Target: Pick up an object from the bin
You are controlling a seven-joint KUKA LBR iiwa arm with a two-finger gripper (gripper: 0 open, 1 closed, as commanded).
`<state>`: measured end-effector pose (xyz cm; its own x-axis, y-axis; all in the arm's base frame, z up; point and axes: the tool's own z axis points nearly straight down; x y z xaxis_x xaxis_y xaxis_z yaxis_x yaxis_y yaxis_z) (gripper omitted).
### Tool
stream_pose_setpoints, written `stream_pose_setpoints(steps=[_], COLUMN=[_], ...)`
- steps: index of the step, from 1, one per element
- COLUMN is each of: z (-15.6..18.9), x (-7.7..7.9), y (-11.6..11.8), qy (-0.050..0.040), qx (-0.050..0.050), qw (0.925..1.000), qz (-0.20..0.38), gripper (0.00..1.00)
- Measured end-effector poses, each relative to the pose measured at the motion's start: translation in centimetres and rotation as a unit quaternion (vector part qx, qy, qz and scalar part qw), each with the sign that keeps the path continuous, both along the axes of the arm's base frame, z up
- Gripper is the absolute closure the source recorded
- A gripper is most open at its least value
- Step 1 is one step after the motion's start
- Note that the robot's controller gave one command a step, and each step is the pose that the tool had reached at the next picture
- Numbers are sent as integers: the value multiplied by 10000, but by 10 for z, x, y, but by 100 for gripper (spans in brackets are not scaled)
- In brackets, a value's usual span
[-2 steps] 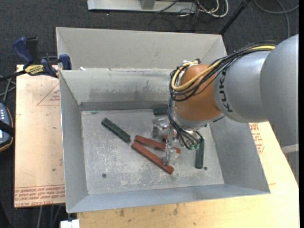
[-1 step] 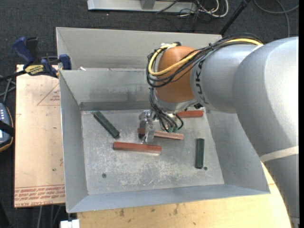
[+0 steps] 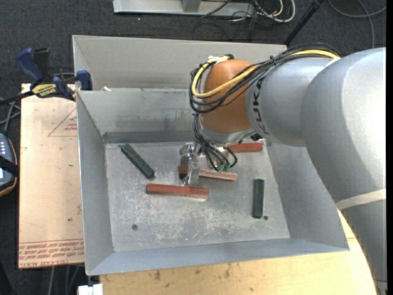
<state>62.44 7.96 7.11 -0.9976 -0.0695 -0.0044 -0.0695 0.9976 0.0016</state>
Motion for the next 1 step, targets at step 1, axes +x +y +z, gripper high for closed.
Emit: stream_pose_setpoints(steps=[1], z=[51], x=[1], y=[17], qy=[40], qx=[-8], qw=[9999], qz=[-152], gripper=[100])
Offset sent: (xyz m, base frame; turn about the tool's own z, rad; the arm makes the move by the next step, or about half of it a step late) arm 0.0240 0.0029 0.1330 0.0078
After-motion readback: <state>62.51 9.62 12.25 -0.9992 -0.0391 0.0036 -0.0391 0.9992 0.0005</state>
